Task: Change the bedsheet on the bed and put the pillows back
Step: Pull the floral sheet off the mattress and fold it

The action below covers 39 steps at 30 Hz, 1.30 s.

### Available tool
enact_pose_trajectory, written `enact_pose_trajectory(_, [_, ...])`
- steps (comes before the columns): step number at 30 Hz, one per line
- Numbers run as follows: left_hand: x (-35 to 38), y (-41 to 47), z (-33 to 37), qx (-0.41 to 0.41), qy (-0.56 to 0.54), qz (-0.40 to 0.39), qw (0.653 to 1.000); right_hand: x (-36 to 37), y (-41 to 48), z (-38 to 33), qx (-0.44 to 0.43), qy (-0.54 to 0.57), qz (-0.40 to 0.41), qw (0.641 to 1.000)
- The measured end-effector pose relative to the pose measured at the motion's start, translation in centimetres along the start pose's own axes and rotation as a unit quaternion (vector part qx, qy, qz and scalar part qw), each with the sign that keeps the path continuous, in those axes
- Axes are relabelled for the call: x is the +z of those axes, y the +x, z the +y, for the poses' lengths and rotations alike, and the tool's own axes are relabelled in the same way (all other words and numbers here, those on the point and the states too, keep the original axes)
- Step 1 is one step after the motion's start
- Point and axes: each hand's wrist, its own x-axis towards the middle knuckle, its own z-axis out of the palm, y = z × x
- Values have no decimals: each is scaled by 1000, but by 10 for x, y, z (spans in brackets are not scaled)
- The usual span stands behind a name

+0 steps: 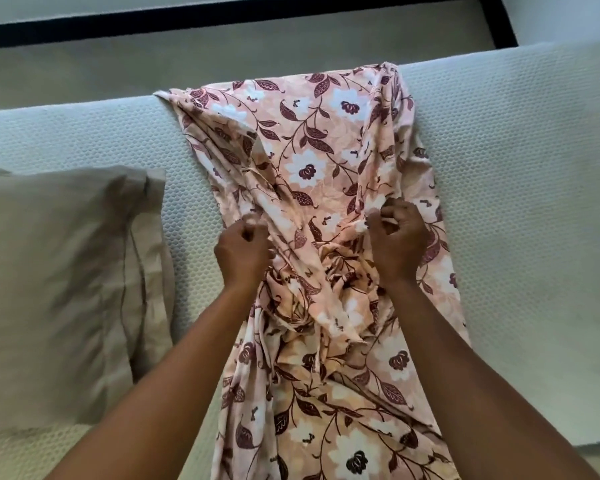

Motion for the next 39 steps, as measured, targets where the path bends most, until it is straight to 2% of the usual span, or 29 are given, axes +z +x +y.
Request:
enact_pose_trajectory(1, [11, -2, 6, 49, 40, -26, 998, -3, 1, -2, 23, 22, 8, 999])
enact_pose_trajectory(3, [35, -18, 13, 144, 148, -171, 964, -7, 4, -2, 81, 63, 7, 995])
enact_pose_trajectory(4, [47, -29, 11, 171, 216, -263, 925, -10, 5, -3, 107, 83, 1, 991])
enact_pose_trajectory(5, [58, -39, 6, 196, 302, -337, 870, -12, 6, -2, 130, 102, -6, 986])
enact_pose_trajectory(7, [67, -56, -8, 262, 455, -385, 759, -18, 10, 2, 198, 160, -9, 967])
enact_pose_trajectory(8, [65, -61, -14, 288, 478, -375, 740, -21, 12, 6, 244, 208, -5, 947])
enact_pose_trajectory(9, [63, -64, -19, 294, 465, -362, 752, -26, 14, 8, 292, 276, -4, 916])
enact_pose_trajectory(10, [58, -67, -21, 287, 432, -350, 780, -32, 15, 10, 332, 331, -14, 883])
enact_pose_trajectory(11, [53, -67, -22, 271, 390, -335, 814, -38, 14, 13, 346, 353, -29, 869])
enact_pose_trajectory(12, [46, -67, -22, 252, 339, -320, 848, -44, 12, 14, 327, 337, -47, 882])
enact_pose_trajectory(13, [41, -66, -20, 233, 285, -300, 880, -47, 10, 15, 278, 286, -67, 915])
enact_pose_trajectory(15, [36, -64, -12, 207, 212, -235, 926, -51, 0, 11, 109, 125, -96, 981])
enact_pose_trajectory(16, [38, -62, -7, 187, 172, -201, 946, -50, -6, 7, 12, 49, -118, 992])
enact_pose_trajectory(18, [50, -50, 5, 115, 86, -160, 977, -42, -17, 8, -153, -57, -184, 969])
enact_pose_trajectory(20, [66, -39, 14, 76, 61, -167, 981, -36, -28, 14, -213, -119, -245, 938])
enact_pose_trajectory(22, [82, -34, 16, 113, 111, -173, 972, -36, -35, 25, -169, -118, -226, 952])
enact_pose_trajectory(23, [86, -37, 17, 136, 134, -174, 966, -39, -34, 27, -106, -96, -190, 971])
enact_pose_trajectory(25, [89, -50, 13, 175, 164, -189, 952, -45, -24, 38, 90, -53, -81, 991])
enact_pose_trajectory(27, [85, -67, 2, 198, 220, -218, 930, -47, 0, 61, 293, -30, 28, 955])
enact_pose_trajectory(28, [82, -73, -6, 205, 236, -224, 923, -46, 13, 73, 364, -3, 45, 930])
enact_pose_trajectory(30, [74, -78, -21, 203, 224, -217, 928, -38, 33, 95, 455, 72, 18, 887])
enact_pose_trajectory(33, [57, -84, -33, 188, 166, -156, 956, -27, 48, 87, 482, 134, -54, 864])
enact_pose_trajectory(35, [43, -89, -38, 177, 139, -88, 970, -23, 51, 75, 484, 149, -41, 861])
enact_pose_trajectory(37, [28, -93, -50, 134, 111, -19, 985, -29, 45, 62, 441, 130, 44, 887])
enact_pose_trajectory(39, [15, -100, -64, 77, 89, 9, 993, -38, 33, 54, 301, 56, 122, 944])
